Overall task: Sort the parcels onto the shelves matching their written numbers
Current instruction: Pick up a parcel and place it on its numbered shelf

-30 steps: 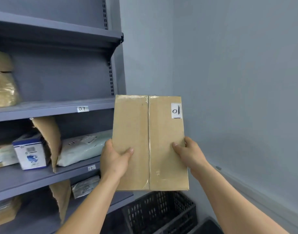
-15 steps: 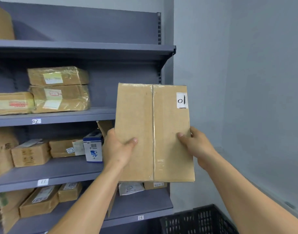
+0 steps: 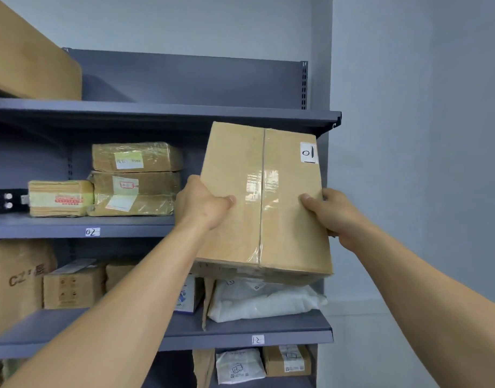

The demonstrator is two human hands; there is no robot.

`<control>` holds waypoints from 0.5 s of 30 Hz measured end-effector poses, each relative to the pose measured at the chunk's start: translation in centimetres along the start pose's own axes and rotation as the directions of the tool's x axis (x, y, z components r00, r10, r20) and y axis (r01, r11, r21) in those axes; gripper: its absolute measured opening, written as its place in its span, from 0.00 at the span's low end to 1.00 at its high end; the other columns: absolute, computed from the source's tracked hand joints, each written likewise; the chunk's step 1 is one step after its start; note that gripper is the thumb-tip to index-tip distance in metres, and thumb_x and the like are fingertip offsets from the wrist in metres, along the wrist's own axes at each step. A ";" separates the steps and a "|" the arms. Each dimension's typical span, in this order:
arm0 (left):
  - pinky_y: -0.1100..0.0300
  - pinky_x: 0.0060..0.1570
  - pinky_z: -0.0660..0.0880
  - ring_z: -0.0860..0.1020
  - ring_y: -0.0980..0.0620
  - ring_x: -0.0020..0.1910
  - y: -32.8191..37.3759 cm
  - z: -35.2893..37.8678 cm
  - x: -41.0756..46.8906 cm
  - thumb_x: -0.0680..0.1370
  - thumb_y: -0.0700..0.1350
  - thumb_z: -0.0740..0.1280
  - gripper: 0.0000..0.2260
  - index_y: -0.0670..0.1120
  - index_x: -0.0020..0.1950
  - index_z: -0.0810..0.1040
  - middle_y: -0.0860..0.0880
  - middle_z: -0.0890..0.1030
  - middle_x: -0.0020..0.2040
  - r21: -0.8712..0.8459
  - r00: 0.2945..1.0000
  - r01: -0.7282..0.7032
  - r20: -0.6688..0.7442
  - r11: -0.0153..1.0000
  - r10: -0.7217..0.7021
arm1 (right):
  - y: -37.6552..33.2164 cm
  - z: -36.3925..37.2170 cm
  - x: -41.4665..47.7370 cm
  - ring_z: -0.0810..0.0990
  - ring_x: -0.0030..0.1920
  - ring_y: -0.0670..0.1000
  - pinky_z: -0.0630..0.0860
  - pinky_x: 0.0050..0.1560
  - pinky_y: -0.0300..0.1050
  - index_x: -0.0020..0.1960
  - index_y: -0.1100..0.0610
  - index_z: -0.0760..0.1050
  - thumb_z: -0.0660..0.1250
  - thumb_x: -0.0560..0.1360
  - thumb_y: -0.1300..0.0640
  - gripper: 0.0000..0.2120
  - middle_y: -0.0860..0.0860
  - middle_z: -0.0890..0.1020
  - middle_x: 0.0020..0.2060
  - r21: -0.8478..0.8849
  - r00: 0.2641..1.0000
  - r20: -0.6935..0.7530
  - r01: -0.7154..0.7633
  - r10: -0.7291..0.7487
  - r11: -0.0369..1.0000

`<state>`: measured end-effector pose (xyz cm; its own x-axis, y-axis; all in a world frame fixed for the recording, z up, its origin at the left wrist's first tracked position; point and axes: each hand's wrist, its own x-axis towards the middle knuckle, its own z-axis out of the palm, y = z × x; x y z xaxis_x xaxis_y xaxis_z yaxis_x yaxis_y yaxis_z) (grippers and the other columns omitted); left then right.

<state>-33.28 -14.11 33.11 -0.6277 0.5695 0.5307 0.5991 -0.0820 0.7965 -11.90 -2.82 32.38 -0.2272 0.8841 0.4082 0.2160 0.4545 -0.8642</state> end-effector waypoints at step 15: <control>0.54 0.54 0.68 0.71 0.49 0.65 2.0 -0.6 7.2 0.68 0.58 0.78 0.34 0.53 0.71 0.73 0.50 0.71 0.71 0.101 0.952 -0.228 0.229 0.968 0.201 | -2.0 1.5 5.6 0.85 0.49 0.54 0.81 0.44 0.47 0.64 0.56 0.77 0.67 0.81 0.54 0.13 0.54 0.85 0.52 0.140 0.998 0.056 -0.023 0.015 0.990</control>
<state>-36.87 -10.66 38.68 -0.3637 0.7134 0.5990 0.7739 -0.1265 0.6206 -15.03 1.05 35.92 -0.2767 0.8835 0.3780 0.0861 0.4145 -0.9060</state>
